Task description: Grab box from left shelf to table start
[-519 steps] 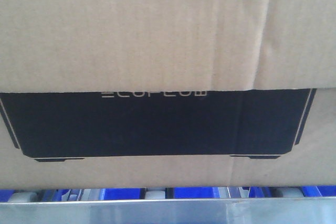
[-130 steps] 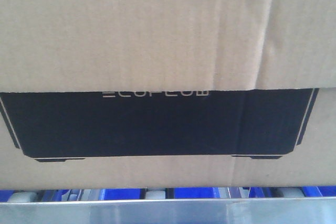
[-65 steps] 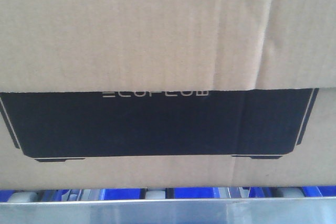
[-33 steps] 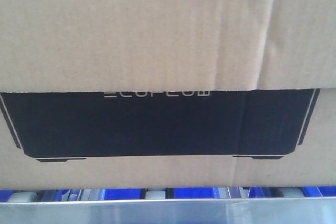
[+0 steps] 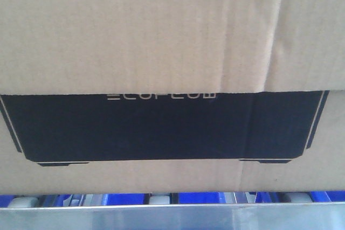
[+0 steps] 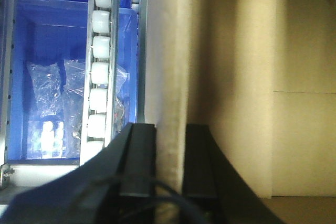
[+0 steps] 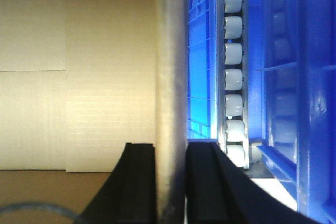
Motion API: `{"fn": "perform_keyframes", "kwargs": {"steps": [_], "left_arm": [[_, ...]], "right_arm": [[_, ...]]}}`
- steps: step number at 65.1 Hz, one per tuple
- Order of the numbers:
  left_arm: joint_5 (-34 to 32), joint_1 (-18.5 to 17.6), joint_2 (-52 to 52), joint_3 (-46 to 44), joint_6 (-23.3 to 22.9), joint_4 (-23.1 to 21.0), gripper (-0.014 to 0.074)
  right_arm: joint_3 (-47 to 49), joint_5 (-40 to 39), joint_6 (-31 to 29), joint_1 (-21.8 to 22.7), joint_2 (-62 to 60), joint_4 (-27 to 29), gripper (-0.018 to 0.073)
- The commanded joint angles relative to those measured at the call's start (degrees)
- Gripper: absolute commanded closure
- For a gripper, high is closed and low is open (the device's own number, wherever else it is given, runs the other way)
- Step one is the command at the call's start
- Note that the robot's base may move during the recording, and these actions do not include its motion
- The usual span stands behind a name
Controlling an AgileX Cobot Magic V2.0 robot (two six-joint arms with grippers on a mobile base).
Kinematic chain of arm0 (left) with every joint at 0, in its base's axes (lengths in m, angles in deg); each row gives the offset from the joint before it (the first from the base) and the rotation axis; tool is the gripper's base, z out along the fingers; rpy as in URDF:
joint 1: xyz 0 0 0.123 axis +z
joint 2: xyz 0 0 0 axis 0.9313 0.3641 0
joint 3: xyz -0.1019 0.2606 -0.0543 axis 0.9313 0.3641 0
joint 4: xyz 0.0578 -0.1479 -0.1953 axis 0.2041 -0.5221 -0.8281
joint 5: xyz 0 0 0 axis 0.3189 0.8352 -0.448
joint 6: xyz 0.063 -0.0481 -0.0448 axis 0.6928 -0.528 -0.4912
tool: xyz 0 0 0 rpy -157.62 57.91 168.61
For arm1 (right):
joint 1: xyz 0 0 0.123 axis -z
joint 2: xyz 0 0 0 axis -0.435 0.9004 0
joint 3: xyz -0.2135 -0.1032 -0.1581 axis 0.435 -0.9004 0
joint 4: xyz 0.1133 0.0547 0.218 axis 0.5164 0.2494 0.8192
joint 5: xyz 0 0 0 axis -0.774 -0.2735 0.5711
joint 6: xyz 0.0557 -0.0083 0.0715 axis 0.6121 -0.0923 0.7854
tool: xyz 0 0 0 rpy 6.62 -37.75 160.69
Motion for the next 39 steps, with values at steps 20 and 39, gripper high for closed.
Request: {"fn": "perform_keyframes", "kwargs": {"steps": [20,39], "left_arm": [[-2.81,-0.35,-0.95,-1.85,-0.32,-0.19,0.0699],[-3.73,-0.35,-0.95,-1.85,-0.32,-2.83,0.0699]], "right_arm": [[1.88,-3.73,-0.54,0.17,-0.83,-0.74,0.0508],[1.88,-3.72,-0.54,0.17,-0.83,-0.71,0.0508]]}}
